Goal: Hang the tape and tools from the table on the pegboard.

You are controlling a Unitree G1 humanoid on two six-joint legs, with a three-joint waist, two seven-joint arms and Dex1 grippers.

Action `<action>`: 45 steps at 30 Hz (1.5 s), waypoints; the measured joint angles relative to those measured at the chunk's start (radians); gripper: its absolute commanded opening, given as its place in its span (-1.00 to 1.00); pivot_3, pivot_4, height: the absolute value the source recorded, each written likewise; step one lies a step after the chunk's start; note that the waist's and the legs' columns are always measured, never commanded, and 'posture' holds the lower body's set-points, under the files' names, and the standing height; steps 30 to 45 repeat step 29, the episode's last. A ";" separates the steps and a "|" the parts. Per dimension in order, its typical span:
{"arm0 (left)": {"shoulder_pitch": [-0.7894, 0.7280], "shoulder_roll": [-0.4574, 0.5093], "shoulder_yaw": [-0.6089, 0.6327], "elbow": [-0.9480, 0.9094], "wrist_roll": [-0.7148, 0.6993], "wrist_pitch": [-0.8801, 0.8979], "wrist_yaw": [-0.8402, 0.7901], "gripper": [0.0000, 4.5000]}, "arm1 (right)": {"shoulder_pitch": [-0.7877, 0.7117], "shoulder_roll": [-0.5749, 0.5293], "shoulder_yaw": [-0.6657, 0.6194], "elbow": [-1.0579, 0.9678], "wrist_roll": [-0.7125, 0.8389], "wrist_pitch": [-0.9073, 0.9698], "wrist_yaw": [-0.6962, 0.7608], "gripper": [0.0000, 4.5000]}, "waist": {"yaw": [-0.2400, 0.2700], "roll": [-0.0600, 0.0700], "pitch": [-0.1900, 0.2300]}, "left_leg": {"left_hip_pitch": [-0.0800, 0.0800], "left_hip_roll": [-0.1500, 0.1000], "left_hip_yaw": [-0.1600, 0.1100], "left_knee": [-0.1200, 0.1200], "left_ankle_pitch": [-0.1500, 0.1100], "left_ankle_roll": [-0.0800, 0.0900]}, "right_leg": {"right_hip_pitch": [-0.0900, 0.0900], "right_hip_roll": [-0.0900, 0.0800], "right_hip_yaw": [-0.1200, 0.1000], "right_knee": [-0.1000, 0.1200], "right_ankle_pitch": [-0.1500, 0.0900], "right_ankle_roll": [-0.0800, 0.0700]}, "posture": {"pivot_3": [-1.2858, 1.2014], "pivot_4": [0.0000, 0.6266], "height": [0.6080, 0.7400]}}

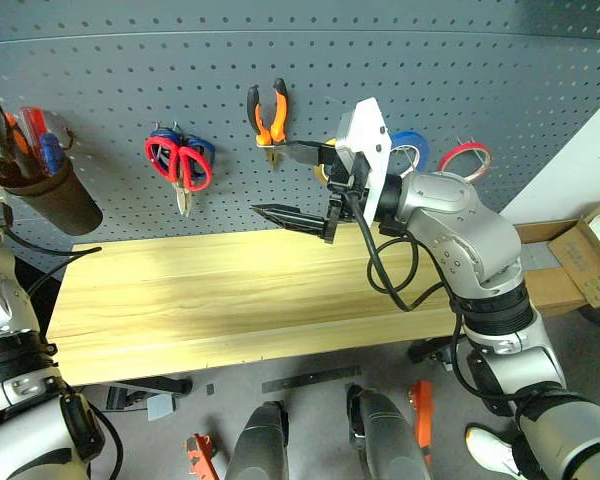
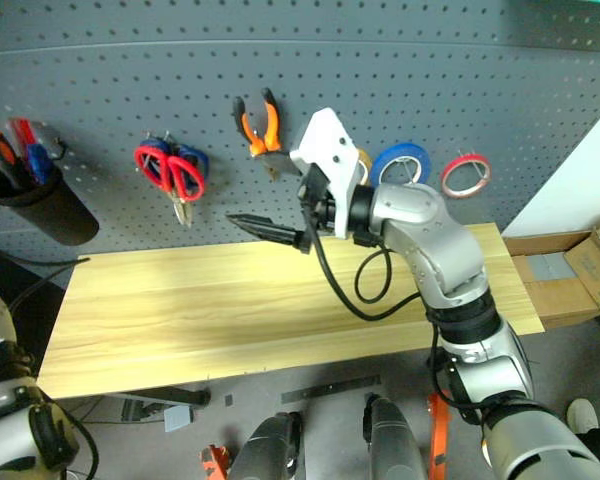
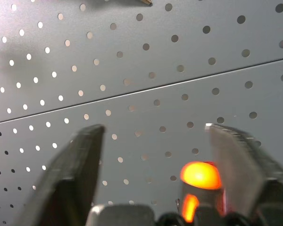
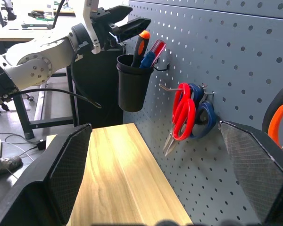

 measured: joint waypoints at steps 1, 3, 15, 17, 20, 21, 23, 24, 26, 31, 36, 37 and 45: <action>0.003 -0.012 -0.001 -0.004 0.001 0.000 0.008 0.98 | 0.001 -0.004 0.004 0.016 -0.001 0.001 0.002 1.00 | -0.004 -0.001 -0.042 | -0.009 0.000 0.002 -0.001 0.000 -0.002 | -0.011 0.000 0.001 0.004 0.000 0.000 | 0.02 -1.00 1.00; -0.007 -0.018 -0.003 -0.050 0.001 0.001 0.022 0.98 | -0.010 -0.017 -0.004 0.012 -0.001 -0.003 0.007 1.00 | -0.012 -0.010 -0.092 | -0.008 0.001 0.002 -0.002 -0.002 -0.005 | -0.010 0.000 -0.003 -0.001 0.000 0.000 | 0.02 -1.00 1.00; 0.154 -0.079 -0.239 -0.580 -0.187 0.410 -0.105 0.98 | 0.144 -0.179 -0.140 -0.144 0.120 0.076 0.037 1.00 | -0.020 0.020 -0.171 | 0.062 0.003 0.007 -0.005 -0.014 0.014 | 0.067 0.001 -0.002 -0.021 -0.010 0.002 | 0.03 -1.00 1.00; 0.241 -0.116 -0.288 -0.634 -0.199 0.513 -0.088 0.98 | 0.221 -0.195 -0.147 -0.171 0.121 0.086 0.017 1.00 | -0.019 0.023 -0.176 | 0.063 0.006 0.007 -0.004 -0.014 0.014 | 0.067 0.006 0.000 -0.019 -0.010 0.001 | 0.03 -1.00 1.00; 0.366 -0.177 -0.355 -0.657 -0.167 0.632 -0.028 0.98 | 0.366 -0.192 -0.143 -0.160 0.072 0.073 -0.048 1.00 | -0.019 0.024 -0.183 | 0.064 0.013 0.009 -0.003 -0.016 0.012 | 0.066 0.012 0.001 -0.018 -0.010 0.001 | 0.02 -1.00 1.00; 0.395 -0.197 -0.368 -0.653 -0.155 0.659 -0.013 0.98 | 0.404 -0.186 -0.137 -0.131 0.039 0.053 -0.074 1.00 | -0.019 0.025 -0.183 | 0.064 0.014 0.010 -0.003 -0.016 0.012 | 0.065 0.014 0.002 -0.018 -0.009 -0.001 | 0.02 -1.00 1.00; 0.421 -0.230 -0.376 -0.634 -0.135 0.676 0.007 0.98 | 0.452 -0.163 -0.116 -0.067 -0.024 -0.004 -0.113 1.00 | -0.019 0.024 -0.183 | 0.064 0.017 0.010 -0.003 -0.016 0.012 | 0.065 0.017 0.002 -0.018 -0.009 -0.003 | 0.01 -1.00 1.00; 0.429 -0.244 -0.375 -0.621 -0.122 0.675 0.018 0.98 | 0.472 -0.145 -0.104 -0.035 -0.050 -0.035 -0.131 1.00 | -0.019 0.025 -0.184 | 0.064 0.017 0.010 -0.003 -0.016 0.012 | 0.065 0.017 0.002 -0.018 -0.010 -0.004 | 0.01 -1.00 1.00; 0.436 -0.275 -0.372 -0.576 -0.098 0.667 0.036 0.98 | 0.508 -0.094 -0.080 0.053 -0.101 -0.095 -0.168 1.00 | -0.019 0.028 -0.186 | 0.064 0.017 0.011 -0.003 -0.016 0.012 | 0.065 0.018 0.003 -0.018 -0.010 -0.005 | 0.01 -1.00 1.00; 0.445 -0.310 -0.358 -0.509 -0.077 0.629 0.044 0.98 | 0.513 -0.047 -0.066 0.166 -0.159 -0.185 -0.218 1.00 | -0.019 0.029 -0.188 | 0.064 0.017 0.012 -0.003 -0.016 0.011 | 0.065 0.018 0.004 -0.019 -0.010 -0.005 | 0.02 -1.00 1.00; 0.445 -0.310 -0.358 -0.509 -0.077 0.629 0.044 0.98 | 0.513 -0.047 -0.066 0.166 -0.159 -0.185 -0.218 1.00 | -0.019 0.029 -0.188 | 0.064 0.017 0.012 -0.003 -0.016 0.011 | 0.065 0.018 0.004 -0.019 -0.010 -0.005 | 0.02 -1.00 1.00; 0.445 -0.310 -0.358 -0.509 -0.077 0.629 0.044 0.98 | 0.513 -0.047 -0.066 0.166 -0.159 -0.185 -0.218 1.00 | -0.019 0.029 -0.188 | 0.064 0.017 0.012 -0.003 -0.016 0.011 | 0.065 0.018 0.004 -0.019 -0.010 -0.005 | 0.02 -1.00 1.00; 0.445 -0.310 -0.358 -0.509 -0.077 0.629 0.044 0.98 | 0.513 -0.047 -0.066 0.166 -0.159 -0.185 -0.218 1.00 | -0.019 0.029 -0.188 | 0.064 0.017 0.012 -0.003 -0.016 0.011 | 0.065 0.018 0.004 -0.019 -0.010 -0.005 | 0.02 -1.00 1.00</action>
